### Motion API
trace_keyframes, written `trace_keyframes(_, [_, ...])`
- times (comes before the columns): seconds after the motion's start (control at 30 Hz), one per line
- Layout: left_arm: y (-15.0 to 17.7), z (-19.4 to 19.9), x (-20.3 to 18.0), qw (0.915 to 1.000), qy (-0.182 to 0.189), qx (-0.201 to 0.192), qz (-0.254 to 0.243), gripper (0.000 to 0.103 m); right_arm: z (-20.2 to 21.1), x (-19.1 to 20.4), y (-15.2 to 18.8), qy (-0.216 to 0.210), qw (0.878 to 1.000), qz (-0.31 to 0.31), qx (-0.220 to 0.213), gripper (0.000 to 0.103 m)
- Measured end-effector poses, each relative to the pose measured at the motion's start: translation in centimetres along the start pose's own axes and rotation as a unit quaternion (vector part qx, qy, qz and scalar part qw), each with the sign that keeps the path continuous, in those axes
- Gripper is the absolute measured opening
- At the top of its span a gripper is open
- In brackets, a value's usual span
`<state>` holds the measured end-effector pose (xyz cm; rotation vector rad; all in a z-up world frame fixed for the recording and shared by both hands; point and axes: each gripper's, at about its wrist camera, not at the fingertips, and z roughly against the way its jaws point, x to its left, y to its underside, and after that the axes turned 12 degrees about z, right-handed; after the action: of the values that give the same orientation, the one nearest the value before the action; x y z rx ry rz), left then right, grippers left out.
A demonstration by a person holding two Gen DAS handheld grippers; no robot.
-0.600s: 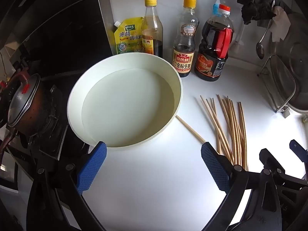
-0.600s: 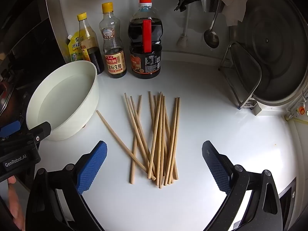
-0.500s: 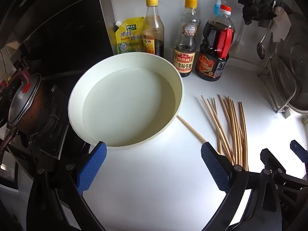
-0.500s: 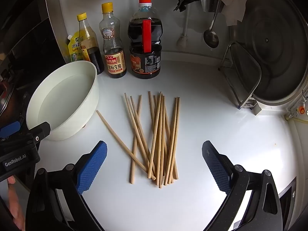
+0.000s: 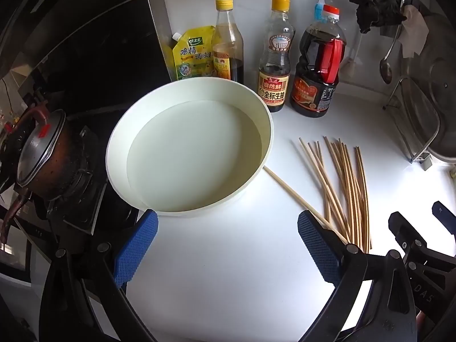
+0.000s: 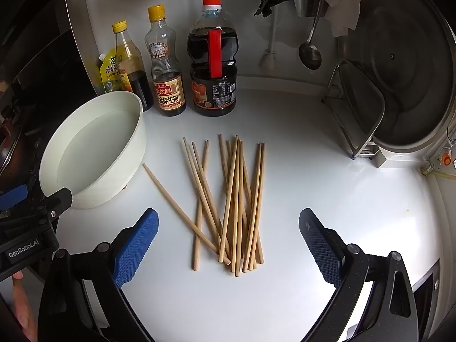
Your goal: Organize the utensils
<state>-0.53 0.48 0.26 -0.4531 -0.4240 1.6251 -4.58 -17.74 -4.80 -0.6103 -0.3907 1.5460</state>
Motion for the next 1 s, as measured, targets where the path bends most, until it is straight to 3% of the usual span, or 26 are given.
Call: trace_keyframes(1.0, [0.2, 0.25, 0.35, 1.0, -0.002, -0.004, 0.003, 0.097, 0.08, 0.13, -0.14, -0.003, 1.0, 0.002, -0.002, 0.094])
